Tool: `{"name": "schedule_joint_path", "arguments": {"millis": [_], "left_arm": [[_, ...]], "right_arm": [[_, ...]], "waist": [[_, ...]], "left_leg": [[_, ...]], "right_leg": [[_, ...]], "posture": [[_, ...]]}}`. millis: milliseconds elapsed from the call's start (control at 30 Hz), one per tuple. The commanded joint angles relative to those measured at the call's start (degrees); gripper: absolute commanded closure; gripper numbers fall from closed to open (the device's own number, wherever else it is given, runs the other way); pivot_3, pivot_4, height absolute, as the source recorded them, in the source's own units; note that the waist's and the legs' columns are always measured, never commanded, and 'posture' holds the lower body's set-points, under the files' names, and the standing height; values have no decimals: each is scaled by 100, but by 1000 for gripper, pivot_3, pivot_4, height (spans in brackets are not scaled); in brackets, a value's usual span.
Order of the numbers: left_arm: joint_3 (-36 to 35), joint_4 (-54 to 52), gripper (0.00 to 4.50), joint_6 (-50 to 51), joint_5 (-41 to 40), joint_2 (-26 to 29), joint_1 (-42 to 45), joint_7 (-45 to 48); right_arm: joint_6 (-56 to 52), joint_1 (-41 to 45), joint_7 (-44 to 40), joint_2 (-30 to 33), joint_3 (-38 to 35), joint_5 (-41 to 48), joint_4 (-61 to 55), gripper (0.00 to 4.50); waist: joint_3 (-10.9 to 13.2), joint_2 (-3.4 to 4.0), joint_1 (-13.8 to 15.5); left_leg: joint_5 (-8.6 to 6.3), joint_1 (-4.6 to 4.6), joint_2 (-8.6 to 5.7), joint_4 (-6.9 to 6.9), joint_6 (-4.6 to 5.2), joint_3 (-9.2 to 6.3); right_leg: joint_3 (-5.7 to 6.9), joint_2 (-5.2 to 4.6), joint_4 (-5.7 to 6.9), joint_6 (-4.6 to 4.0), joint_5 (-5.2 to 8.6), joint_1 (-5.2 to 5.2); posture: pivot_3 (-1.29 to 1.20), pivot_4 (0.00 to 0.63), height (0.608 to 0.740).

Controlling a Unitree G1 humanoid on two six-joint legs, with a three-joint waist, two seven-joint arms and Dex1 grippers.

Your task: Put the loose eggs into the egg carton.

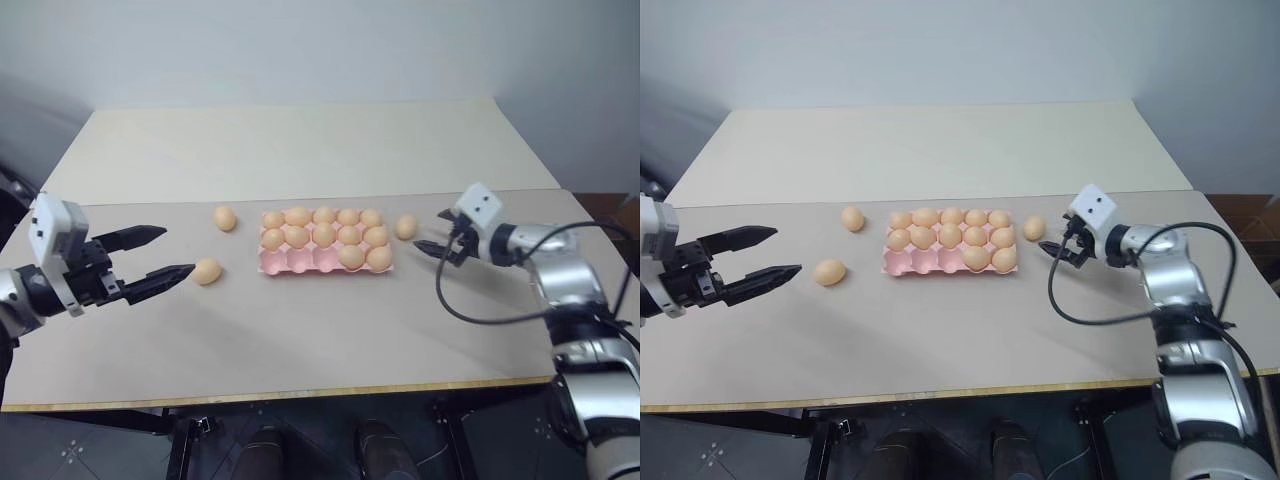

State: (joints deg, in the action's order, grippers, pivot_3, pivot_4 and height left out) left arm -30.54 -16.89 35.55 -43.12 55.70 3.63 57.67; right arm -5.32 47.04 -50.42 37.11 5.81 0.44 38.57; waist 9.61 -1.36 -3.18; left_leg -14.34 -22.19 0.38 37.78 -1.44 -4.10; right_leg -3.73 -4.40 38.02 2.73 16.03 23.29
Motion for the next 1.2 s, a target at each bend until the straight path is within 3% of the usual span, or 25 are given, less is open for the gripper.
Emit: {"name": "schedule_joint_path", "arguments": {"millis": [33, 267, 300, 400, 633, 967, 1067, 1200], "left_arm": [[-195, -190, 0, 35, -118, -1, -44, -24], [-335, -310, 0, 98, -174, -6, -169, -50], [-352, -311, 0, 105, -181, 2, -172, -51], [-418, -315, 0, 113, -198, 16, -213, -61], [-461, -337, 0, 114, -198, 1, -250, -122], [-474, -303, 0, 110, -197, 23, -270, -93], [-506, -321, 0, 115, -201, 17, -301, -92], [-546, -424, 0, 135, -234, -27, -390, -124]], "right_arm": [[761, 635, 193, -200, 107, -328, 1164, 28], [1216, 1465, 674, -785, 187, -676, 2750, 28], [1268, 1503, 703, -815, 190, -713, 2848, 197], [1387, 1584, 776, -894, 130, -730, 3046, 984], [1556, 1767, 963, -997, -89, -597, 3090, 3435], [1540, 1485, 259, -838, -151, -510, 2559, 3435], [1403, 1534, 63, -819, -224, -408, 2531, 2837], [1357, 1539, -113, -781, -284, -380, 2390, 1525]], "waist": [[0, 0, -17], [0, 1, -92], [0, 1, -90], [0, 1, -91], [1, 2, -98], [1, 2, -97], [1, 3, -96], [1, 3, -98]], "left_leg": [[0, -1, 0, 0, 0, 0], [0, 1, 2, 0, -1, -3], [0, 0, 1, 0, -1, -3], [0, -1, 0, 0, -1, -3], [1, 2, 1, 0, -1, -4], [0, 1, 1, 0, -1, -5], [0, 1, 1, 0, -1, -5], [0, 1, 1, 0, -1, -5]], "right_leg": [[0, 0, 0, 0, 0, 1], [0, 2, 5, -1, 0, 1], [0, 1, 4, -1, 0, 2], [0, 0, 3, -1, 0, 2], [-1, 1, 6, -1, -1, 2], [-1, 0, 5, -1, 0, 1], [-1, 0, 5, -1, 0, 2], [-1, 1, 5, -1, 0, 2]], "posture": [[0, 150, 740], [0, 150, 740], [0, 150, 740], [0, 150, 740], [0, 150, 740], [0, 150, 740], [0, 150, 740], [0, 150, 740]]}}
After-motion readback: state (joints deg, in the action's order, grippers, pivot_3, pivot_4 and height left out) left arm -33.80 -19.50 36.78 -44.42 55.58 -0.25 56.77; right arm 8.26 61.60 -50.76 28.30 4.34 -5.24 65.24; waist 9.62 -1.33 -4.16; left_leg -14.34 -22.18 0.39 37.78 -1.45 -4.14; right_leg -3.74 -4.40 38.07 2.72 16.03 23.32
